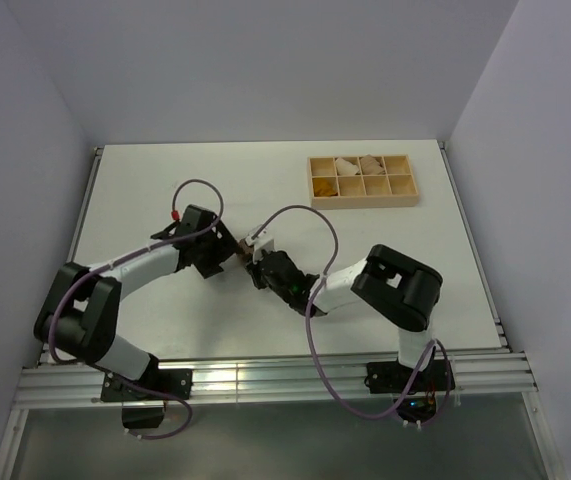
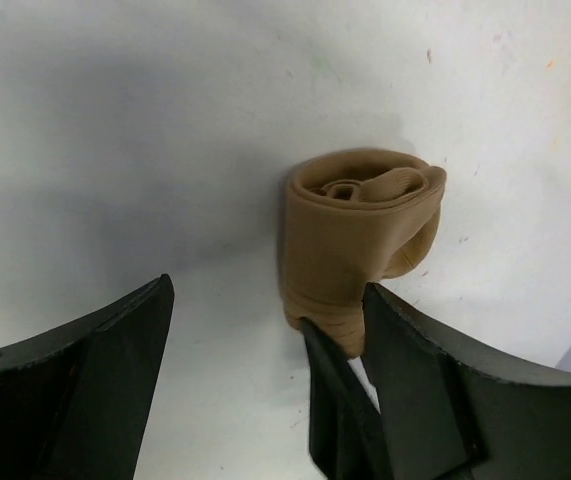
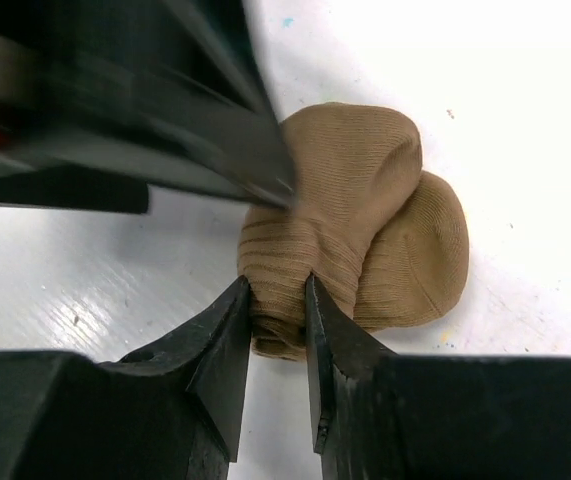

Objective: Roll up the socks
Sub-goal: Roll the sock at the center of the board.

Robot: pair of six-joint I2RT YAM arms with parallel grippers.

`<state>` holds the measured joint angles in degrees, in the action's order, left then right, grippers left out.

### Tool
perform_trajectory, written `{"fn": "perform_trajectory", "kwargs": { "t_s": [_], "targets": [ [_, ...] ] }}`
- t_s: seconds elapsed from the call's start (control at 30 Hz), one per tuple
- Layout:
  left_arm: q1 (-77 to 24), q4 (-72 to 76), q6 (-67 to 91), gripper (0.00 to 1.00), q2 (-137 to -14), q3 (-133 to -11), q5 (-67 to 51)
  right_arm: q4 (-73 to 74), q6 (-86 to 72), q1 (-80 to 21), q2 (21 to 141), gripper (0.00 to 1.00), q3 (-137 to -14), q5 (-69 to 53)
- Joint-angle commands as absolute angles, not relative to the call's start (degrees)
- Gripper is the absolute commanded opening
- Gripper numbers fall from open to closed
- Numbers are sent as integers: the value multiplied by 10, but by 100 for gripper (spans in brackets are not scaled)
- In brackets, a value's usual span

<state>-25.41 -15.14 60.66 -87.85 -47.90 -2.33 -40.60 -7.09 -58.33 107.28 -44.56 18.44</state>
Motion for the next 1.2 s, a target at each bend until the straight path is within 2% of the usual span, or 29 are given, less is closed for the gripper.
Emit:
{"fn": "perform_trajectory", "kwargs": {
  "t_s": [0.0, 0.27, 0.3, 0.53, 0.8, 1.17],
  "targets": [
    [-231, -82, 637, 81, -819, -441, -33, -366, -126, -556, 1061, 0, -430, 110],
    [-213, 72, 671, 81, -737, -312, -58, -362, -193, -495, 1075, 0, -443, -57],
    [-213, 86, 672, 81, -733, -301, -62, -361, -202, -481, 1081, 0, -447, -106],
    [-213, 175, 679, 80, -744, -240, -92, -366, -276, -425, 1117, 0, -468, -239],
    [-213, 242, 686, 79, -774, -230, -105, -339, -360, -383, 1163, 0, -501, -309],
    [-213, 304, 694, 77, -836, -225, -112, -404, -481, -340, 1207, 0, -491, -382]
  ]
}}
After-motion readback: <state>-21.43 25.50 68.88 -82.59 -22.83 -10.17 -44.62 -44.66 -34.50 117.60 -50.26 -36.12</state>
